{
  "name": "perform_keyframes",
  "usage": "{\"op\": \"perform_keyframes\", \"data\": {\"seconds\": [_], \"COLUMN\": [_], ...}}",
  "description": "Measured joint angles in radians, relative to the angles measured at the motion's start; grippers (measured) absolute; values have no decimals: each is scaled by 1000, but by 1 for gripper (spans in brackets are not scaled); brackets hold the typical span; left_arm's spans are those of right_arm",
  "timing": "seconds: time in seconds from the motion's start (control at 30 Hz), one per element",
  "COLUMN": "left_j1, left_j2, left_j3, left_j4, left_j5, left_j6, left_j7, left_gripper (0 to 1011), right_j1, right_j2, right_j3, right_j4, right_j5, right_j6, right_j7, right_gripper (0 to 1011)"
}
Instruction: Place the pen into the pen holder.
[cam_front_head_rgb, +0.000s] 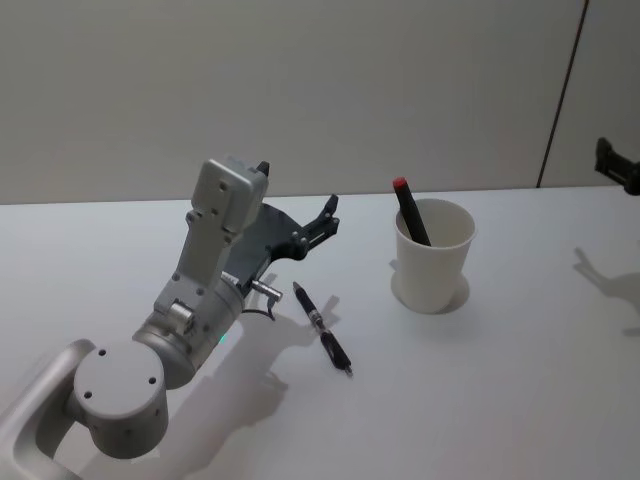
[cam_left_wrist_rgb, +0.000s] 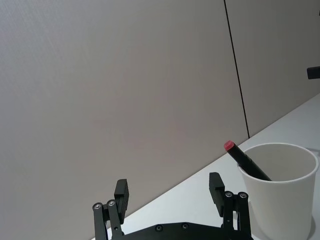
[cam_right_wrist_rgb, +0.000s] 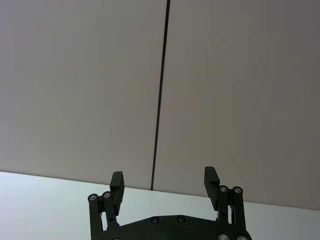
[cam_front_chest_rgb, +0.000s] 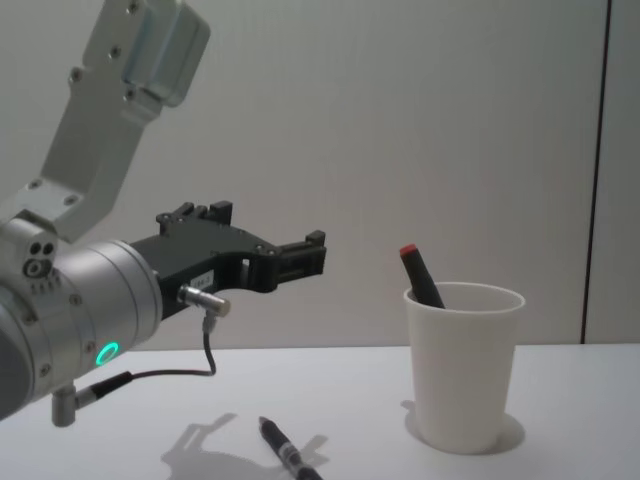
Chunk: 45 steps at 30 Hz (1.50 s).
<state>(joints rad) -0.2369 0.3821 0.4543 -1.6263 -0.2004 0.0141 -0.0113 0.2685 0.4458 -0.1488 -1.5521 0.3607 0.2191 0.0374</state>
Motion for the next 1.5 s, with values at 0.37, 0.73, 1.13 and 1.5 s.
{"op": "perform_keyframes", "data": {"seconds": [0.37, 0.73, 1.13, 1.5], "left_j1": [9, 29, 64, 72], "left_j2": [11, 30, 23, -29], "left_j3": [-5, -13, -9, 4], "left_j4": [-31, -93, -147, -158], "left_j5": [-4, -47, -101, -114], "left_j6": [51, 186, 318, 405], "left_j7": [-14, -38, 32, 160], "left_gripper": [1001, 1001, 1001, 1001], "right_j1": [-5, -7, -8, -8], "right_j2": [7, 9, 10, 11], "right_j3": [7, 9, 10, 11], "right_j4": [6, 7, 9, 9], "right_j5": [-7, -10, -11, -12], "right_j6": [10, 14, 15, 16], "right_j7": [-19, -27, -30, -31], "right_gripper": [1001, 1002, 1001, 1002]}}
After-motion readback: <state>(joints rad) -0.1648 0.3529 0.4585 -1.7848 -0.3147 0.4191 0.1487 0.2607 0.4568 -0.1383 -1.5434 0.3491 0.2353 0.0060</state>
